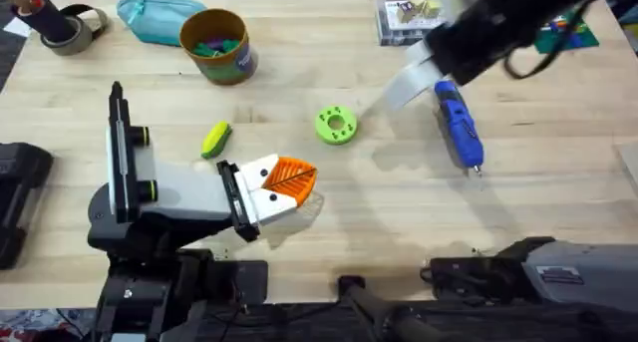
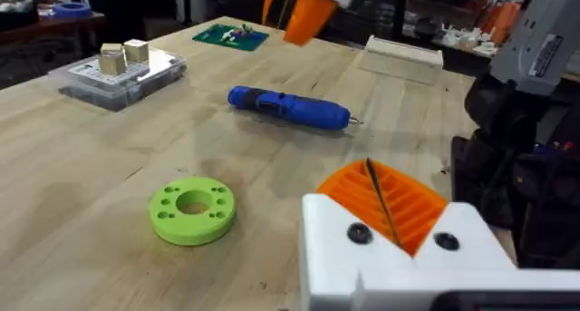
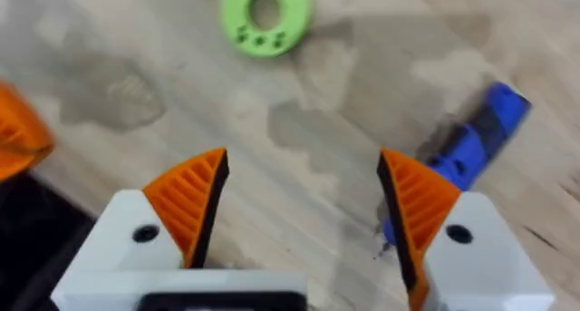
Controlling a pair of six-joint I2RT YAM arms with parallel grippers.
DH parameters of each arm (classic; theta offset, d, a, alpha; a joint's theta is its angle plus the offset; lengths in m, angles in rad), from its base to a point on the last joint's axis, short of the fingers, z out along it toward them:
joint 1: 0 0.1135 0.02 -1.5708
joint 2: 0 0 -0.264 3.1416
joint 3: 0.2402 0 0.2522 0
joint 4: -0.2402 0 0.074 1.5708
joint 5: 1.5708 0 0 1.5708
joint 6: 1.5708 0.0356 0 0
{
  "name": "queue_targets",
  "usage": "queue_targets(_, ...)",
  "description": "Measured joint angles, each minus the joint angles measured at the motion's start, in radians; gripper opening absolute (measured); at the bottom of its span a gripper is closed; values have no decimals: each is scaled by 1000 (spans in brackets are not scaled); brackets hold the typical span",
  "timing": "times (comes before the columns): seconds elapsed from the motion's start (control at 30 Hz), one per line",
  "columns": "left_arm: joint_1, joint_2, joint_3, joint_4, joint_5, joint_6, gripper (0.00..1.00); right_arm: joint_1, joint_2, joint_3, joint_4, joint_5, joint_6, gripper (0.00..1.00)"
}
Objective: Pick up the gripper from the table and insert it into the empty holder that is missing its gripper. Then pick up a screw, insert it into the mounting hole, and use the screwdriver to tighten it. Finally, clean up the table by picking up the vegetable and placing it into the bucket.
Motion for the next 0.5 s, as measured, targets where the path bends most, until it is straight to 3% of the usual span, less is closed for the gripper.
queue_targets(0.27,0,0,0,0,0,0,5,-218,-6,0,-52,44,14,995)
queue_targets(0.5,0,0,0,0,0,0,5,-342,54,0,-50,48,8,995)
